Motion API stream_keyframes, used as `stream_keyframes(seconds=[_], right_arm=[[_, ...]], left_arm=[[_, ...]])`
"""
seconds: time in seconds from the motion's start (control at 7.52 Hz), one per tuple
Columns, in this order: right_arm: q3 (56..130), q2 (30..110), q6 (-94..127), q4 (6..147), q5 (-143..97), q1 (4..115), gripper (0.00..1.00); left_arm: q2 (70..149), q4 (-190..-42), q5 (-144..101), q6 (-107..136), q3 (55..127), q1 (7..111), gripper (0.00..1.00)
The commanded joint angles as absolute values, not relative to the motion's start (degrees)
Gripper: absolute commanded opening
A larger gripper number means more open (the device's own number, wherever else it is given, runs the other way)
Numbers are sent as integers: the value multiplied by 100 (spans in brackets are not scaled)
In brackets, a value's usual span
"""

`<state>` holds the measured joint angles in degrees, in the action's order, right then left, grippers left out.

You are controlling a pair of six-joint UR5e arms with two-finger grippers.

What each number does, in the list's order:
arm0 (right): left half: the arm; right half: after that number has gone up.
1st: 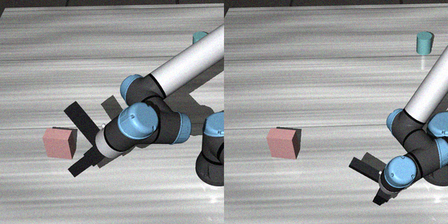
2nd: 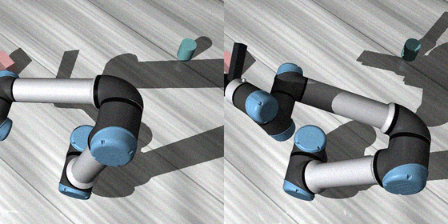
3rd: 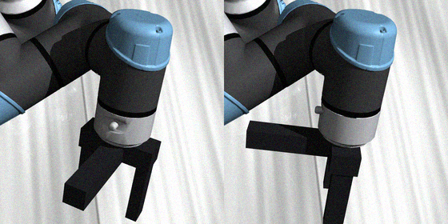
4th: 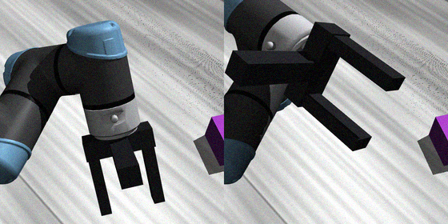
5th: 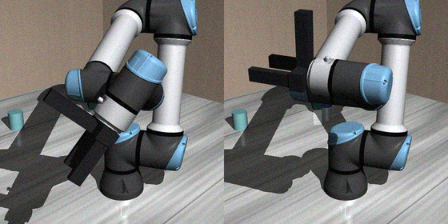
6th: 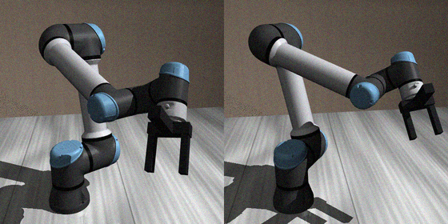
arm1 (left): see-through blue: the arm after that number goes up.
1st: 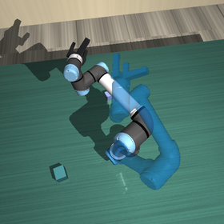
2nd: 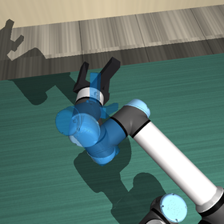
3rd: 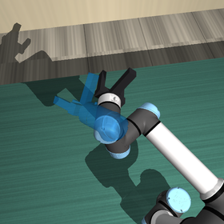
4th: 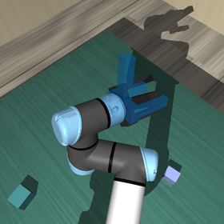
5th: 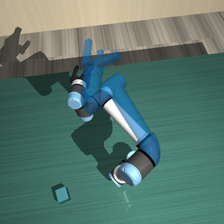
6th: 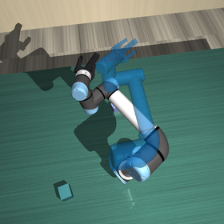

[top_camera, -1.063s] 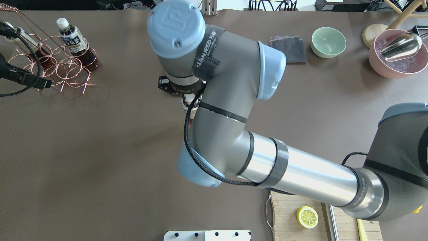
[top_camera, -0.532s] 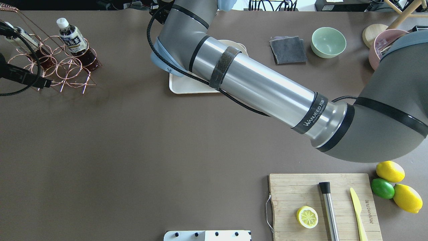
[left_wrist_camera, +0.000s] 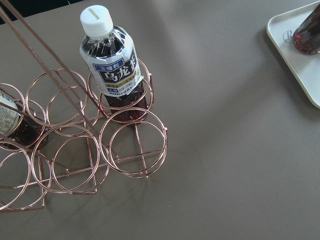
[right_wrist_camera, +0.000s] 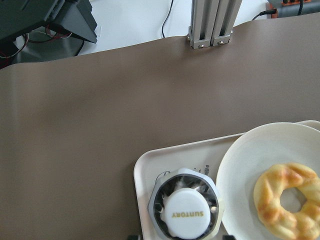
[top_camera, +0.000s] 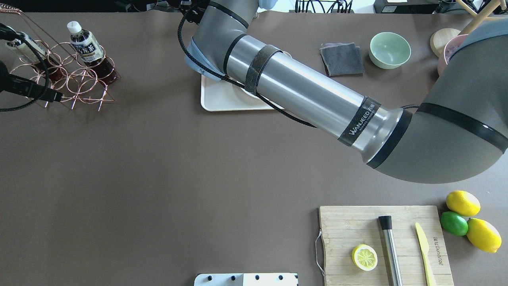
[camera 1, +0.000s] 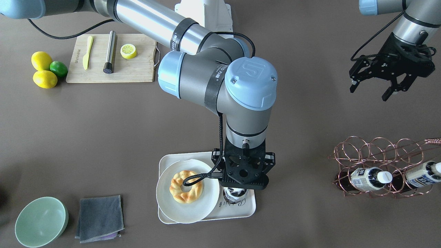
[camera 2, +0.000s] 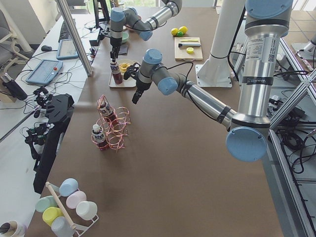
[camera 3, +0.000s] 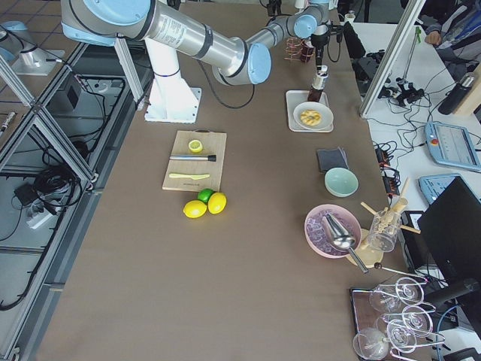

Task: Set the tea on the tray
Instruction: 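Lift the bottle with the right gripper and set it on the tray beside the plate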

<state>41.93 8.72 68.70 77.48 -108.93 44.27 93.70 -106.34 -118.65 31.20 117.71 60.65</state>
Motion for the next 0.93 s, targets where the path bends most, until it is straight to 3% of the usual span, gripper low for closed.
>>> stream_keyframes(seconds=[0.0,0.13,0.27,0.66,0.8], right_arm=[[4297,835,6795,7804,-11161,4544,100],[4916,1105,6681,8205,-11623,4692,100],[6070,1760,6314,8783,-11715,4789,100],[9342,4244,4465,9991,-12512,5700,100],[9961,5176,3612,10028,-12846,6226,100]], left_arm=[[9352,-10635,-11865,3138,11821,6064,97],[9343,-10635,-11917,3146,11839,6091,97],[9325,-10556,-11961,3146,11856,6291,97],[8422,-10477,-13225,2413,11830,7477,97],[8028,-10433,-13236,1477,11813,7862,97]])
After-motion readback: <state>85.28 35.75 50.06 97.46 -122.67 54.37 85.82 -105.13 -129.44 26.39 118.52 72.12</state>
